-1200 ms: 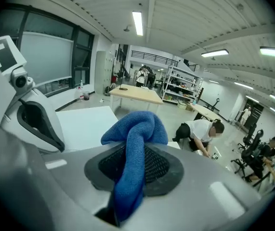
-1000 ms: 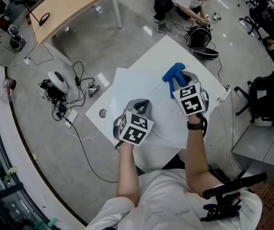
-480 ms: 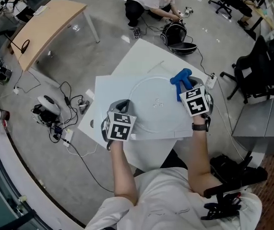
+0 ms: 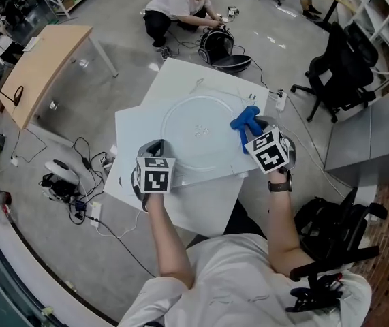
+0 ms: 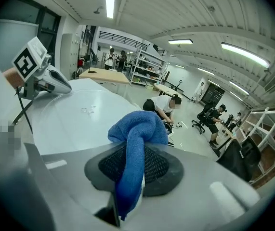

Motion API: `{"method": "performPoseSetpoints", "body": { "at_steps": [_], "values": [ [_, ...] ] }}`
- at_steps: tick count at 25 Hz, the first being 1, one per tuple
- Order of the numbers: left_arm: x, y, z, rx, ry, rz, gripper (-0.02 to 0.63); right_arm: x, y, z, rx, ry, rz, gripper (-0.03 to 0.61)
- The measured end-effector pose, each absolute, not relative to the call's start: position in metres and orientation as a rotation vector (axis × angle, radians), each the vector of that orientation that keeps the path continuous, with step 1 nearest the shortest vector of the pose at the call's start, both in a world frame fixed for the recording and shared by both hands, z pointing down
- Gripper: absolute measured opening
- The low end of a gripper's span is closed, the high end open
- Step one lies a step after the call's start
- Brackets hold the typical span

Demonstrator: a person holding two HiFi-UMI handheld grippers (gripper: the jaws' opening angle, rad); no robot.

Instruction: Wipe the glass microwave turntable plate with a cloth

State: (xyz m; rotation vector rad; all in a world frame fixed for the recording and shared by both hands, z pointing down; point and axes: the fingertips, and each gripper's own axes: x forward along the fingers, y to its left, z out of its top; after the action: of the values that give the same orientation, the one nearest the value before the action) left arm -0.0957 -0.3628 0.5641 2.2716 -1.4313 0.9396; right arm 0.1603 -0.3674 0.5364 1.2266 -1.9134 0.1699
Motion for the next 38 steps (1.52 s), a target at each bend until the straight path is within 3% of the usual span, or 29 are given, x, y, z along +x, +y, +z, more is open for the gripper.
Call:
{"method": "performPoseSetpoints", "body": {
  "at_steps": [18,38],
  "values": [
    [-0.078,-0.328,0.558,2.334,-1.372,0.898,0.002,0.063,-0.279,0.534,0.87,-2.043,0.08,0.075],
    [-0.069,-0.323,0.555,2.254,-1.193,0.808,0.002,-0.043,-0.318,0.546,0.54,-2.079,-0.017,0.075]
  ]
}}
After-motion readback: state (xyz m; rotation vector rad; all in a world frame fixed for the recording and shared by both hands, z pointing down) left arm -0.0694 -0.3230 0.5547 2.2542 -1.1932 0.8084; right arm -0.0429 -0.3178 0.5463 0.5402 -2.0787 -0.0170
